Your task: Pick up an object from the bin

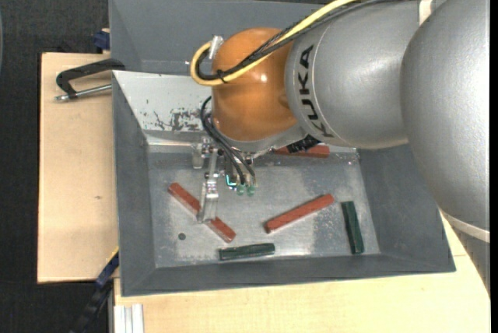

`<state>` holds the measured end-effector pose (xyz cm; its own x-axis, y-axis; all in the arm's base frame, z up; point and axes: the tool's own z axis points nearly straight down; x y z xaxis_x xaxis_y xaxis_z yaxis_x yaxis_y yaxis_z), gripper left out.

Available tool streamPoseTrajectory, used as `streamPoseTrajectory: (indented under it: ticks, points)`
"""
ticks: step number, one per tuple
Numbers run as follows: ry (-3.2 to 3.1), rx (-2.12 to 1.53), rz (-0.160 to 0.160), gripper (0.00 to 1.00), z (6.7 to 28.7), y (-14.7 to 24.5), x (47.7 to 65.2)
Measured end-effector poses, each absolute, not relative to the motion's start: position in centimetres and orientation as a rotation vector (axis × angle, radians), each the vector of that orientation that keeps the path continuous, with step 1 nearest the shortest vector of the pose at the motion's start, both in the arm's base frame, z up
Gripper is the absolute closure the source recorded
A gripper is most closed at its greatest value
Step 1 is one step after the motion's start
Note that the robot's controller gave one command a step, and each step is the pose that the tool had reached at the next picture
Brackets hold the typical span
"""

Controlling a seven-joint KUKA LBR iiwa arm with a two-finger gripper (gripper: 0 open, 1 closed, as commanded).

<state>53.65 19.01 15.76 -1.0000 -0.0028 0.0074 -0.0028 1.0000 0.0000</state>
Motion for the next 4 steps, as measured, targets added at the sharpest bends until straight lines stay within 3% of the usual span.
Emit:
streamPoseTrajectory:
  ticks: [1,2,3,4]
  points:
    - [-3.142,0.0,-0.003,0.0,16.2,18.9,53.9]
    - [-3.144,-0.119,-0.005,0.0,10.5,19.8,53.4]
    - [-3.132,-0.189,0.0,0.0,6.5,19.7,53.0]
    - [-3.107,-0.487,-0.005,0.0,10.0,20.1,52.4]
